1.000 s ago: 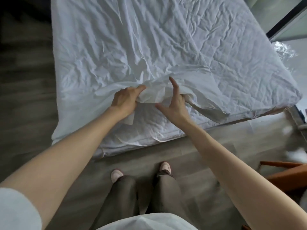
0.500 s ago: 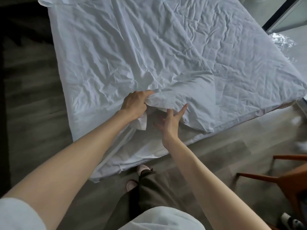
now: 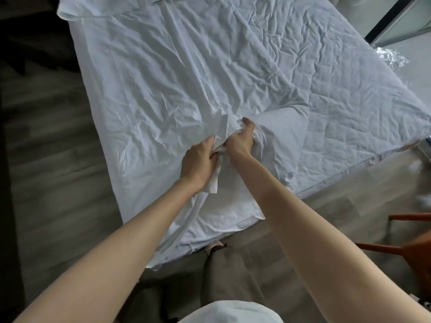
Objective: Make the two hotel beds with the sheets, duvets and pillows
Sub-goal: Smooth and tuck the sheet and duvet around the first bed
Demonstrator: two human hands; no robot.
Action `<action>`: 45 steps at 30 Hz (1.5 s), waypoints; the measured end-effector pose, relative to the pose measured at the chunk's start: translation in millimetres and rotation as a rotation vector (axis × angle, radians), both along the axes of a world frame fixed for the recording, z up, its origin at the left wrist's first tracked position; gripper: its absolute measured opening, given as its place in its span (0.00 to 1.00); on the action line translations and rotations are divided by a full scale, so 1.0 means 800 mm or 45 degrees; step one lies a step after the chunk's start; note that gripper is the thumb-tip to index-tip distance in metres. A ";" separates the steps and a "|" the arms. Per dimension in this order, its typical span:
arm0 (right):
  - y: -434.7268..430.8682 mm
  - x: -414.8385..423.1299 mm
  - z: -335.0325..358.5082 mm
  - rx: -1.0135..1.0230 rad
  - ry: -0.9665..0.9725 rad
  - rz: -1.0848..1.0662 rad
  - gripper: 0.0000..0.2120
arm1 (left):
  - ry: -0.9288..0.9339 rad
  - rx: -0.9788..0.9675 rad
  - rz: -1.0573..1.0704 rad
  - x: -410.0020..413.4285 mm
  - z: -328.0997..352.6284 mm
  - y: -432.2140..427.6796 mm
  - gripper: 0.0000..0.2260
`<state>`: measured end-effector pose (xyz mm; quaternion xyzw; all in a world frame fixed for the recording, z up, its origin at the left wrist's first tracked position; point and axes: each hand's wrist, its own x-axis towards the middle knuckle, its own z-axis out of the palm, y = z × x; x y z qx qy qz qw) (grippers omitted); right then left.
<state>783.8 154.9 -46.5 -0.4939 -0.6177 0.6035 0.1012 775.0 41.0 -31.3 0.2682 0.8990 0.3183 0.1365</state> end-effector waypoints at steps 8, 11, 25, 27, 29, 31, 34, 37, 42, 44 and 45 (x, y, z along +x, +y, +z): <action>-0.047 -0.029 -0.009 0.235 -0.046 -0.320 0.20 | -0.076 -0.196 -0.114 0.009 -0.038 -0.144 0.31; -0.070 -0.030 -0.014 0.210 -0.087 -0.349 0.25 | -0.112 -0.178 -0.239 -0.014 -0.048 -0.187 0.26; -0.154 0.042 -0.027 -0.147 0.131 -0.500 0.59 | -0.615 -0.035 -0.835 -0.069 -0.037 -0.232 0.26; -0.166 0.046 -0.013 -0.142 0.161 -0.488 0.61 | -0.611 -0.046 -0.900 -0.075 -0.036 -0.232 0.26; -0.170 0.045 -0.010 -0.139 0.160 -0.452 0.62 | -0.592 -0.054 -0.938 -0.085 -0.035 -0.232 0.27; -0.174 0.039 -0.009 -0.077 0.104 -0.450 0.61 | -0.584 -0.060 -0.965 -0.100 -0.033 -0.229 0.27; -0.172 0.021 -0.017 0.060 0.027 -0.546 0.60 | -0.542 -0.103 -1.057 -0.130 -0.031 -0.212 0.27; -0.156 0.007 -0.038 0.167 -0.142 -0.647 0.62 | -0.519 -0.172 -1.157 -0.154 -0.037 -0.182 0.26; -0.133 0.013 -0.068 0.230 -0.457 -0.781 0.59 | -0.638 -0.285 -1.305 -0.172 -0.061 -0.136 0.26; -0.130 0.024 -0.078 0.201 -0.514 -0.757 0.56 | -0.689 -0.318 -1.338 -0.180 -0.066 -0.123 0.26; -0.128 0.029 -0.080 0.173 -0.546 -0.731 0.54 | -0.701 -0.337 -1.345 -0.186 -0.069 -0.117 0.26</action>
